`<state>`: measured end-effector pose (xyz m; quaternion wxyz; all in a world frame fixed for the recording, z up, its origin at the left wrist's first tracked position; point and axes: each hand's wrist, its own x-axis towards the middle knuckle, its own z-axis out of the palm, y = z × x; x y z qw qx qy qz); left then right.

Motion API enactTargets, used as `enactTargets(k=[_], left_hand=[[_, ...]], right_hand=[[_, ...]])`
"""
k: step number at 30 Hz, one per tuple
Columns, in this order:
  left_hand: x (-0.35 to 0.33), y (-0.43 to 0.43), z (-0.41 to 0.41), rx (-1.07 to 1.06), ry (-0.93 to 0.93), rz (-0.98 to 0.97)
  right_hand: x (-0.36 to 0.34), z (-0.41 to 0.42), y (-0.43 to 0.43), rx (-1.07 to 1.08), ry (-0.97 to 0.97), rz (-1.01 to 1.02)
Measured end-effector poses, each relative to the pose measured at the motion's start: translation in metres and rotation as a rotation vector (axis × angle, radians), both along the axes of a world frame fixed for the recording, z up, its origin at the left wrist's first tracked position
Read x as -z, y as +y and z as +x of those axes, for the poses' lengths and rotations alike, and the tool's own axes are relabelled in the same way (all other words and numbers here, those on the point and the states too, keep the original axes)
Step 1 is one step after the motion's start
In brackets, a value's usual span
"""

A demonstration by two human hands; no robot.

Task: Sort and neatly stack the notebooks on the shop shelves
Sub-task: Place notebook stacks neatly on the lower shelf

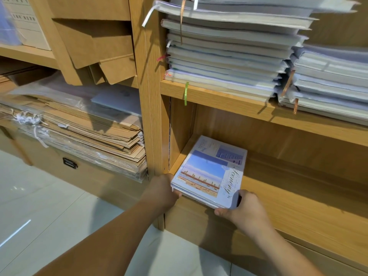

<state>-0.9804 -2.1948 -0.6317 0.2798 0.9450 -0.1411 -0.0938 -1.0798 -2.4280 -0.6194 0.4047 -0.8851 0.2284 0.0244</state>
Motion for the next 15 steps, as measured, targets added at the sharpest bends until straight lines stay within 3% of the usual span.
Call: enactTargets(k=[15], left_hand=[[-0.002, -0.001, 0.003, -0.104, -0.027, -0.018]], right_hand=[[0.0, 0.011, -0.007, -0.024, 0.017, -0.031]])
